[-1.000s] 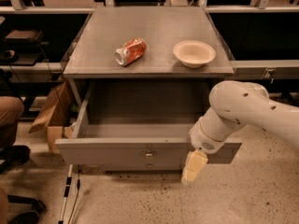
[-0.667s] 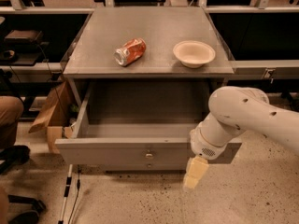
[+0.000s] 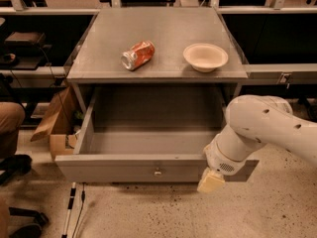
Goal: Open top drawer
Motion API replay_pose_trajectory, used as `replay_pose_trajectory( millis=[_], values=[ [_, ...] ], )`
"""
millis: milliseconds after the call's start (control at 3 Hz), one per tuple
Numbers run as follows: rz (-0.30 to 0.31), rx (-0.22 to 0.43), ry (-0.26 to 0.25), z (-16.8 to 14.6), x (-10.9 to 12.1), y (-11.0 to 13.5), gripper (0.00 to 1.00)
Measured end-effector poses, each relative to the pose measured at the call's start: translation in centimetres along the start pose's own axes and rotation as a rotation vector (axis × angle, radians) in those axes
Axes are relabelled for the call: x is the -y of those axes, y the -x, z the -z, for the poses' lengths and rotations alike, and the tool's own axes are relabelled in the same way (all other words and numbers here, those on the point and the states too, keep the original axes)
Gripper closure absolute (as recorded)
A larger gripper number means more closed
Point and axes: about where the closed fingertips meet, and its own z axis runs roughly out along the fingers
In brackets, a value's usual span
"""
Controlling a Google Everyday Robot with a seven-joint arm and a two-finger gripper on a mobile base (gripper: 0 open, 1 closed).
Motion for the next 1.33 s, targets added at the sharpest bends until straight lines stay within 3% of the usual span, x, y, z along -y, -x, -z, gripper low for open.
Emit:
replay_pose_trajectory(
  millis=[667,1000,1333],
  values=[
    [0.0,0.0,0.0,1.3,0.0,0.4,0.94],
    [0.0,0.0,0.0,1.5,0.2,0.5,1.0],
    [-0.005,-0.021,0.004,1.7,-1.1,-0.8,1.0]
  ],
)
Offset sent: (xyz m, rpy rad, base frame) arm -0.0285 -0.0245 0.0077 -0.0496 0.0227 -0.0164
